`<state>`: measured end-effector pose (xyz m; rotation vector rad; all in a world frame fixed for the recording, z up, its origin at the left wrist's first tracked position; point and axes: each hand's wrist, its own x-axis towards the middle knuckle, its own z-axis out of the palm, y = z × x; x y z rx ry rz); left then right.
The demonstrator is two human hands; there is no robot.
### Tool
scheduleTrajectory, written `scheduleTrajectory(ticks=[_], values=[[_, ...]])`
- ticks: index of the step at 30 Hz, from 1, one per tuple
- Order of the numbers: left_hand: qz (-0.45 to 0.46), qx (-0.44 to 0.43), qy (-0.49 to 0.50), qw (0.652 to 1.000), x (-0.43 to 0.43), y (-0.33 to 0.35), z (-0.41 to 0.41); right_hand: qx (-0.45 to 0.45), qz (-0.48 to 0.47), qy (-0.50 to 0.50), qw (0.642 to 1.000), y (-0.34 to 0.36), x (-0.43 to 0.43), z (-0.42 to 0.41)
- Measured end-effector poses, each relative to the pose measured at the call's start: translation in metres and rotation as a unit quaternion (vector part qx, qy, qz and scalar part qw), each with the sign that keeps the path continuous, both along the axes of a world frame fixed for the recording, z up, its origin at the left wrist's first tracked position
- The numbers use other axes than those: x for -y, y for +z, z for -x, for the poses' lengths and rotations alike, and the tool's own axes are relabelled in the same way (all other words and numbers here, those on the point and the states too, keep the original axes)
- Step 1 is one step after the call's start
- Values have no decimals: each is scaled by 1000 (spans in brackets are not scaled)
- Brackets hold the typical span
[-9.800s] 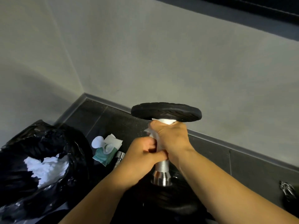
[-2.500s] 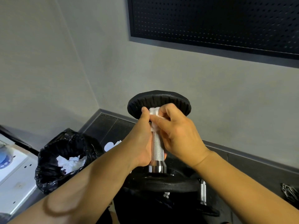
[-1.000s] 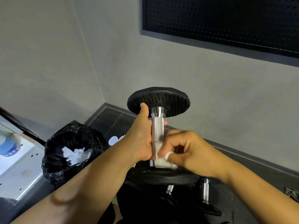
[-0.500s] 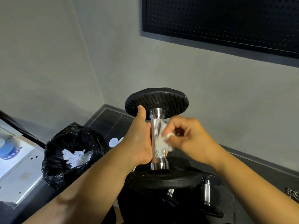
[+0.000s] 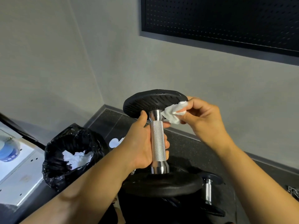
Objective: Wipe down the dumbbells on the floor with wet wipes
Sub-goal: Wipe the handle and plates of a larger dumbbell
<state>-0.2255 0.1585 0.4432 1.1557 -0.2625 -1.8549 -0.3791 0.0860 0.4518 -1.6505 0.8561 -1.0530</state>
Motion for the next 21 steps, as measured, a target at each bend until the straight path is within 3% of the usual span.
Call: scheduleTrajectory(ticks=[3, 5, 9, 16, 21], values=[[10, 50, -24, 998, 1, 1, 2, -44, 127, -88, 987, 3, -4, -9], [7, 92, -32, 995, 4, 3, 5, -94, 229, -147, 958, 14, -11, -18], [4, 140, -25, 990, 13, 6, 12, -143, 369, -143, 907, 35, -24, -35], [5, 91, 3, 996, 16, 11, 8, -160, 401, -84, 898, 30, -31, -5], [19, 59, 23, 998, 16, 14, 13, -199, 294, -14, 935, 4, -22, -6]])
